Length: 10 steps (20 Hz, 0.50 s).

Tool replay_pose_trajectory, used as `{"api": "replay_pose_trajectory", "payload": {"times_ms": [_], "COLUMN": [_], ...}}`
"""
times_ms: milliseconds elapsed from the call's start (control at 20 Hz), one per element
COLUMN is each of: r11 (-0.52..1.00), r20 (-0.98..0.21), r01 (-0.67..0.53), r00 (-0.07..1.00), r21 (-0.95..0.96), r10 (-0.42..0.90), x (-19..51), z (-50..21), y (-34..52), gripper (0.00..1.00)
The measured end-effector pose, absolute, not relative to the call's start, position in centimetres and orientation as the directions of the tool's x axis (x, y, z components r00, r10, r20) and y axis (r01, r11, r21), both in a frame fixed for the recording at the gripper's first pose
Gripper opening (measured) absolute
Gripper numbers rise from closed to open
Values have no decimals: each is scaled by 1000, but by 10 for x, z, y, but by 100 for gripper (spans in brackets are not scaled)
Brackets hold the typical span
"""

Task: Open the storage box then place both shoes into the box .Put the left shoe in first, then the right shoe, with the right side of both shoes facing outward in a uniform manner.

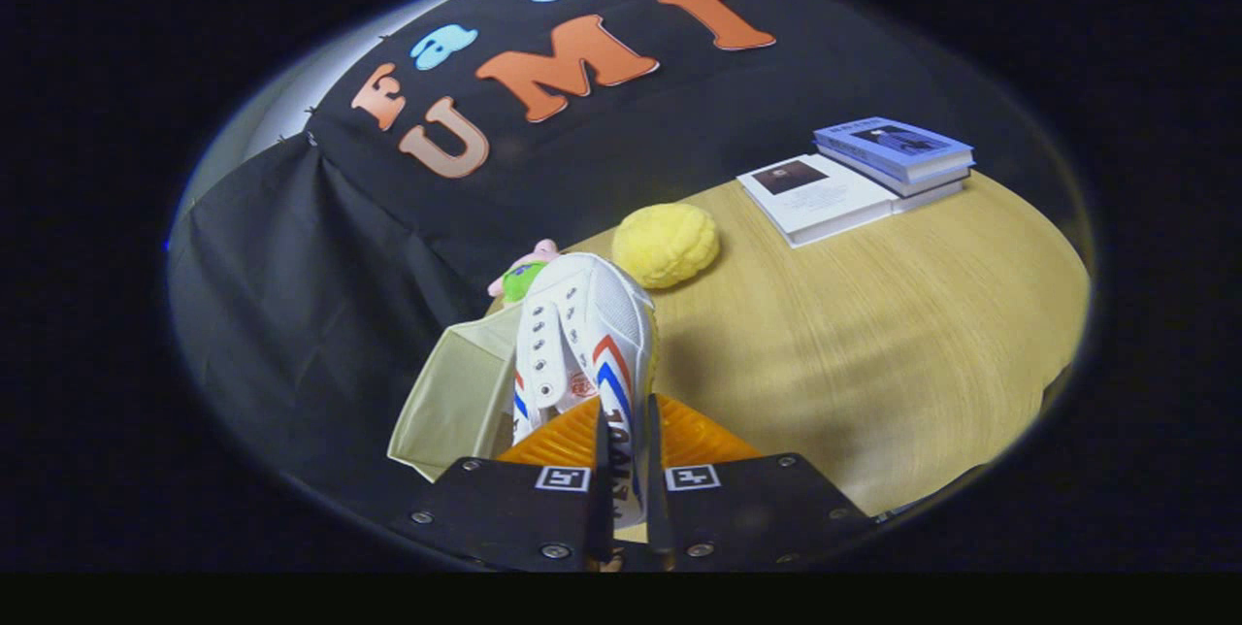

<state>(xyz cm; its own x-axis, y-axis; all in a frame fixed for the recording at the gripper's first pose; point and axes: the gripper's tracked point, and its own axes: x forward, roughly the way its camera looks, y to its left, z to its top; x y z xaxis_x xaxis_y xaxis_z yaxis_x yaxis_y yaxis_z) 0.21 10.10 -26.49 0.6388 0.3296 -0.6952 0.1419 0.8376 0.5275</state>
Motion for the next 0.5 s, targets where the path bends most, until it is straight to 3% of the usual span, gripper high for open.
{"api": "replay_pose_trajectory", "payload": {"times_ms": [250, 500], "r11": [788, 795], "r20": [-631, -645], "r01": [68, 45], "r00": [643, 614], "r21": [612, 605], "r10": [435, 455], "x": [15, 25], "z": [-236, -250], "y": [170, 204], "gripper": [14, 14]}}
